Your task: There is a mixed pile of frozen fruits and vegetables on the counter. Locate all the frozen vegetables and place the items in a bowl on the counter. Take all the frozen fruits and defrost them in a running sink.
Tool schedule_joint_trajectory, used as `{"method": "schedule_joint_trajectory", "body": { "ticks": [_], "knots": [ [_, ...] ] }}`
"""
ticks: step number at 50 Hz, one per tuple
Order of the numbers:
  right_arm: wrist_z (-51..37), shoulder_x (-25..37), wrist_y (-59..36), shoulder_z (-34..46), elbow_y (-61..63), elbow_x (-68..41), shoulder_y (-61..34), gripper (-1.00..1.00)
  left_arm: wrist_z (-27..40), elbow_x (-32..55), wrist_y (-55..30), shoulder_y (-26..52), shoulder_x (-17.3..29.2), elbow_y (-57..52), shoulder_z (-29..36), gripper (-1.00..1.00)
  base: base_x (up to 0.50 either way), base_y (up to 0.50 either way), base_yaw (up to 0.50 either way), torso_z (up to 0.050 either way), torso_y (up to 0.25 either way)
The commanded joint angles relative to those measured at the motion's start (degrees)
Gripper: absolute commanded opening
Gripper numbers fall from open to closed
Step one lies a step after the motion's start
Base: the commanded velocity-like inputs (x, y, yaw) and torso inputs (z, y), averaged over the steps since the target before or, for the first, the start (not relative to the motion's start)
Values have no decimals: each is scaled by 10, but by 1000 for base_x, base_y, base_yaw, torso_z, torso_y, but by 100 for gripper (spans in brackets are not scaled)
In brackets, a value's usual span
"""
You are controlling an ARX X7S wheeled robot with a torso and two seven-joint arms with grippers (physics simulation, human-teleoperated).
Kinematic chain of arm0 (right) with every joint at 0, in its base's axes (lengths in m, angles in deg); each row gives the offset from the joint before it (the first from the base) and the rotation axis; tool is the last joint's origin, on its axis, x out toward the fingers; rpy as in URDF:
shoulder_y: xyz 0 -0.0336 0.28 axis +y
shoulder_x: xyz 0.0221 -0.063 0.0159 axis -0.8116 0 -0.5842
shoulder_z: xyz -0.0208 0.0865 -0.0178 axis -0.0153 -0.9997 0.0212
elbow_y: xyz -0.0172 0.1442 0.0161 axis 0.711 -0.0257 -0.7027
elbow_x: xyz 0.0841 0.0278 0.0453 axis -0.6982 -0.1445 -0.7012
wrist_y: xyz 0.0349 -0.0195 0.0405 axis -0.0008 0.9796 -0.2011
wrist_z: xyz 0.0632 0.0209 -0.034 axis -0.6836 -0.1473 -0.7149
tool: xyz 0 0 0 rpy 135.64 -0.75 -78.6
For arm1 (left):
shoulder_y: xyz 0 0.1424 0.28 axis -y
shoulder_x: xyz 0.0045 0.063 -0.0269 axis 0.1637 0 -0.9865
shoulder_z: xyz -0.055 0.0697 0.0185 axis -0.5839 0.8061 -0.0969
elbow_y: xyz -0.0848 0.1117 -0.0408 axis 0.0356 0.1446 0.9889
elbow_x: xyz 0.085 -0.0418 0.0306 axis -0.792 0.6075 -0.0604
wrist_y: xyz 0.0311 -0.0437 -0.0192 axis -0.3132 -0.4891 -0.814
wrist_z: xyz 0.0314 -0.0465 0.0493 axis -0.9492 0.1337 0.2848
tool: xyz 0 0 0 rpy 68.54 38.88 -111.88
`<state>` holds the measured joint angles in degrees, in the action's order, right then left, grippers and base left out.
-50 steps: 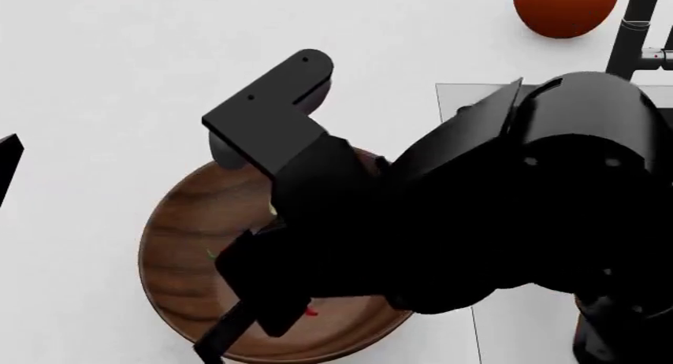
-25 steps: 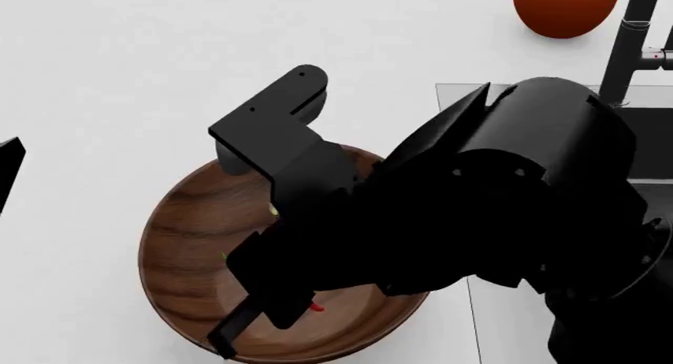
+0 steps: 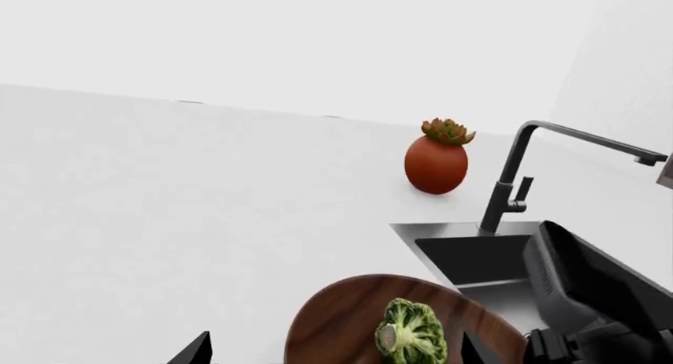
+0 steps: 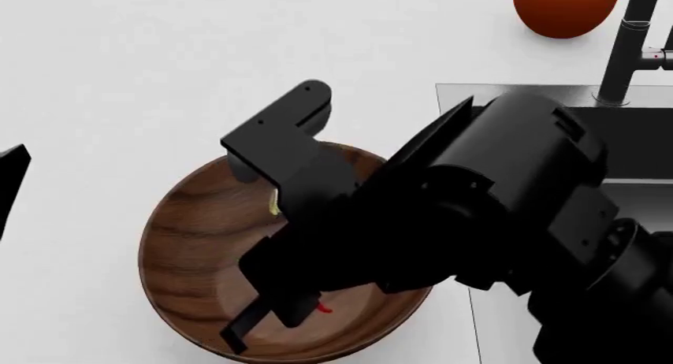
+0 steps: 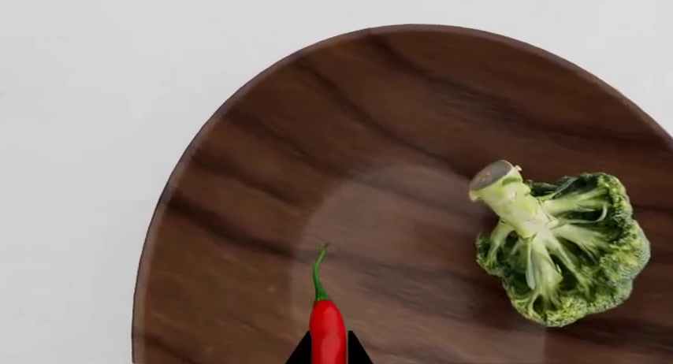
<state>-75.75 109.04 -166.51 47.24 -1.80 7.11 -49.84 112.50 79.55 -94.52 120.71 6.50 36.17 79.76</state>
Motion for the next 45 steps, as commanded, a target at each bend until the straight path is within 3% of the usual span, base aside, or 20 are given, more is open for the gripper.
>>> {"method": "schedule_joint_trajectory", "body": {
  "ticks": [1, 30, 31, 45],
  "knots": [
    [13, -4, 13, 14, -9, 18, 8, -100, 32, -72, 28, -3, 2, -10, 15, 100, 0, 0, 0, 0, 0],
    [25, -9, 23, 36, -28, 28, 9, -100, 32, -68, 26, 0, 1, -10, 15, 100, 0, 0, 0, 0, 0],
    [24, -9, 22, 36, -28, 27, 8, 100, 31, -66, 27, -1, 2, -9, 14, 100, 0, 0, 0, 0, 0],
    [23, -7, 26, 39, -23, 25, 5, 100, 30, -68, 28, -5, 2, -10, 12, 100, 0, 0, 0, 0, 0]
  ]
}}
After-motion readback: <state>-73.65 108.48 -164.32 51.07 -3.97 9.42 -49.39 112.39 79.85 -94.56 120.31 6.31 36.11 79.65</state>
